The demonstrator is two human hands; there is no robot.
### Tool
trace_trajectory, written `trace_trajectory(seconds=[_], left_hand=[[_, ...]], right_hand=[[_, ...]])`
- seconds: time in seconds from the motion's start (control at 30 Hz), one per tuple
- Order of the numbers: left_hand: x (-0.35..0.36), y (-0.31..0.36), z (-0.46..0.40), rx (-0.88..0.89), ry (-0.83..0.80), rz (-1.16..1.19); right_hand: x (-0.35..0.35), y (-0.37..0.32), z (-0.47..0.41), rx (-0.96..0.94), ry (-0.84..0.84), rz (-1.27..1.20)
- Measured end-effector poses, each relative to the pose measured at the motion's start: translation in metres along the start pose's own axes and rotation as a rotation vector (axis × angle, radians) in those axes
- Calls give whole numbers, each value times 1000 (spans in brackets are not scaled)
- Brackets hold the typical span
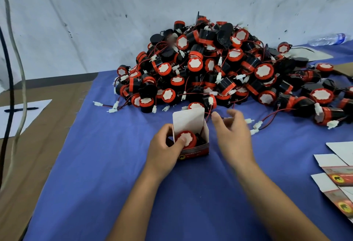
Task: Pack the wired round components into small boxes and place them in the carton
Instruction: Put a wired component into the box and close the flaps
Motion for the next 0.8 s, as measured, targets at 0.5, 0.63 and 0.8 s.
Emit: trace_trajectory(seconds=[0.5, 0.63, 0.8], left_hand=[[8, -1, 1, -47, 92, -12], [10, -6, 2, -43, 142, -32], [11, -5, 0, -67, 72, -23]], right_hand=[[-2, -35, 30, -977, -12, 208], [9, -30, 35, -936, -80, 320], [-6, -25, 15, -750, 20, 308]])
Point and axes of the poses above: each hand's wrist, its own z-axis away from the middle knuckle, its own x-axis out of the palm, y = z × x, the point moved 3 cm from there along -z, towards the middle knuckle, and after that the axes turned 8 degrees about x, right-handed, at the moved point
